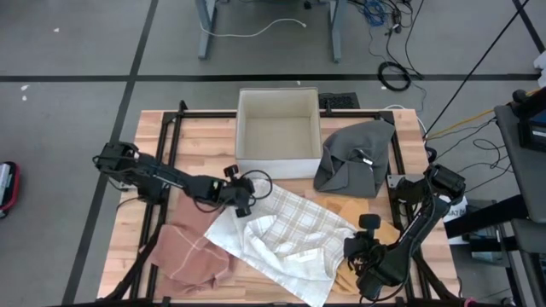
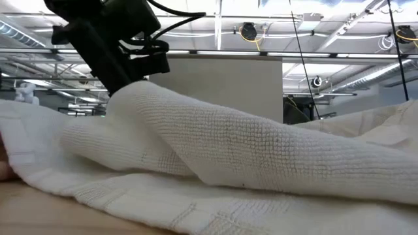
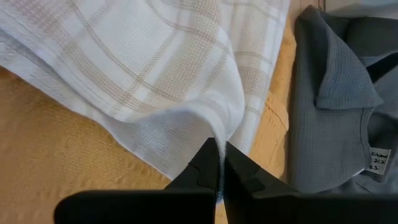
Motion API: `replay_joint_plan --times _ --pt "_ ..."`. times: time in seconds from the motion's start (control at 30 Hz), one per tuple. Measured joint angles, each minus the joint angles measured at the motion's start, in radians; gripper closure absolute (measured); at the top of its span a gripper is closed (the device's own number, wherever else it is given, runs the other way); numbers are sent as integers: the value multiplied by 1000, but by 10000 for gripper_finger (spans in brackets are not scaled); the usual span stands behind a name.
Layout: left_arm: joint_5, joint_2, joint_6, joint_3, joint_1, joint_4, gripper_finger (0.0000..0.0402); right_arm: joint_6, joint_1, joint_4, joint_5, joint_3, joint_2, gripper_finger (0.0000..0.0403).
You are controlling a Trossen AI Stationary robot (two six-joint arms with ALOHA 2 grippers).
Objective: Fold towel
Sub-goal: Fold the white patterned towel
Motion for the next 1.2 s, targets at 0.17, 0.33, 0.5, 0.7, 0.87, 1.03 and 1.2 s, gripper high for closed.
replay_joint_plan --times 0.17,0.33,0.5,0.7,0.87,1.03,1.2 --pt "153 0 61 0 42 41 340 -1 0 15 0 0 0 403" --pt "80 0 81 0 73 4 376 -1 0 19 0 0 0 403" --pt "-5 0 154 0 74 35 397 -2 0 19 0 0 0 403" --pt "-80 0 220 8 101 109 399 -2 0 19 5 0 0 403" --pt "-152 0 217 21 117 117 400 5 0 17 5 0 0 403" --pt "-216 0 189 22 113 121 400 30 0 -2 6 0 0 403" --pt "-258 0 168 23 113 113 401 116 0 -79 1 0 0 403"
